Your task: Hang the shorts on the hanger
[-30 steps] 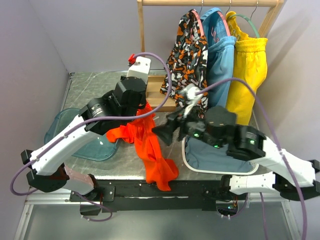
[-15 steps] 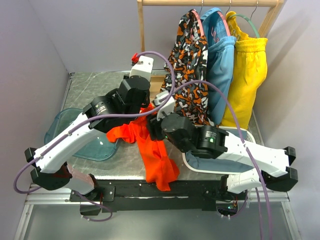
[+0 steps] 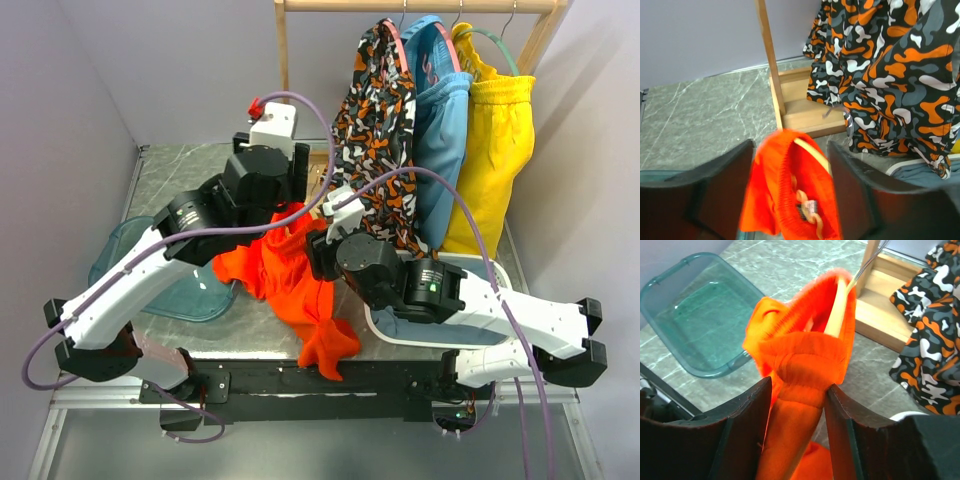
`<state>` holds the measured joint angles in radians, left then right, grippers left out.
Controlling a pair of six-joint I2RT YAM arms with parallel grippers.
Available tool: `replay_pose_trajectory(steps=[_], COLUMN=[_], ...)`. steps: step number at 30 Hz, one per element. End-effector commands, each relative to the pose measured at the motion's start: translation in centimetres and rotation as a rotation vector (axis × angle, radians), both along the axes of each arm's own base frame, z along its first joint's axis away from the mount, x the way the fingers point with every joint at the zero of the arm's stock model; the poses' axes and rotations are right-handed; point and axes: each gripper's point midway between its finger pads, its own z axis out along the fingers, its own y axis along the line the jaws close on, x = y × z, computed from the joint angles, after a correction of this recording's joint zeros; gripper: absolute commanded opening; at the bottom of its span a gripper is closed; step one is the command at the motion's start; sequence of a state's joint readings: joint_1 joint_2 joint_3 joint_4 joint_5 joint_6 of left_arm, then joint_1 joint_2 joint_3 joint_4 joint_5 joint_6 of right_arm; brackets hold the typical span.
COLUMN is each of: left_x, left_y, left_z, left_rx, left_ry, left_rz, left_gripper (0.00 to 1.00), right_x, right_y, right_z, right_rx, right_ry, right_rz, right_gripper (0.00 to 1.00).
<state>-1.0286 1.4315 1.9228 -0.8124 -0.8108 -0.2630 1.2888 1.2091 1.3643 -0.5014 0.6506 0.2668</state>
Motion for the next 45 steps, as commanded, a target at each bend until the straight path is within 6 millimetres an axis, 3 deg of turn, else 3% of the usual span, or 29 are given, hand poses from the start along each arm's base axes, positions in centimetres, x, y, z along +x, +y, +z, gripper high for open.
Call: replay_pose_trajectory(steps=[1, 7, 11, 13, 20, 28, 40, 42, 44, 45], left_x=[-1.0, -1.5, -2.5, -3.1, -3.1, -1.3, 2.5, 3.0, 3.2, 3.4], left_y=[1.8, 3.8, 4.3, 3.2, -1.7, -5.4, -6.7, -7.2, -7.3, -7.3], left_z=[3.3, 3.3, 2.8, 1.9, -4.2, -5.8, -5.3, -4.9, -5.4, -4.5], left_rx=[-0.113, -0.162, -0.218, -0.26, -0.288, -0.254, -0.219, -0.231, -0.229, -0.259], left_ry=[-0.049, -0.046, -0.022, 0.018, 0.201, 0.228, 0.134, 0.11, 0.1, 0.067], left_rz=[0.02, 0.089, 0.067, 0.008, -0.126, -0.222, -0.184, -0.195, -0.194, -0.192], left_gripper=[0.76, 0.83, 0.84, 0.84, 0.8, 0.73, 0.74, 0.7, 0.59, 0.54], right_x=[0.8, 0.8, 0.4, 0.0, -0.1, -0.4, -0.8, -0.8, -0.9, -1.0], right_y=[-1.8, -2.5, -3.1, -3.3, -4.2, -3.8, -2.2, -2.2, -2.1, -2.1], right_z=[4.9, 5.0, 3.7, 3.3, 2.2, 2.5, 3.4, 3.5, 3.8, 4.0], right_rx=[0.165, 0.161, 0.127, 0.112, 0.108, 0.063, 0.062, 0.062, 0.071, 0.075], right_ry=[-0.089, -0.117, -0.134, -0.155, -0.239, -0.322, -0.332, -0.332, -0.333, -0.333], right_rz=[-0.072, -0.071, -0.033, -0.007, 0.017, 0.071, 0.124, 0.127, 0.134, 0.136], right_gripper=[0.0, 0.0, 0.0, 0.0, 0.0, 0.0, 0.0, 0.0, 0.0, 0.0])
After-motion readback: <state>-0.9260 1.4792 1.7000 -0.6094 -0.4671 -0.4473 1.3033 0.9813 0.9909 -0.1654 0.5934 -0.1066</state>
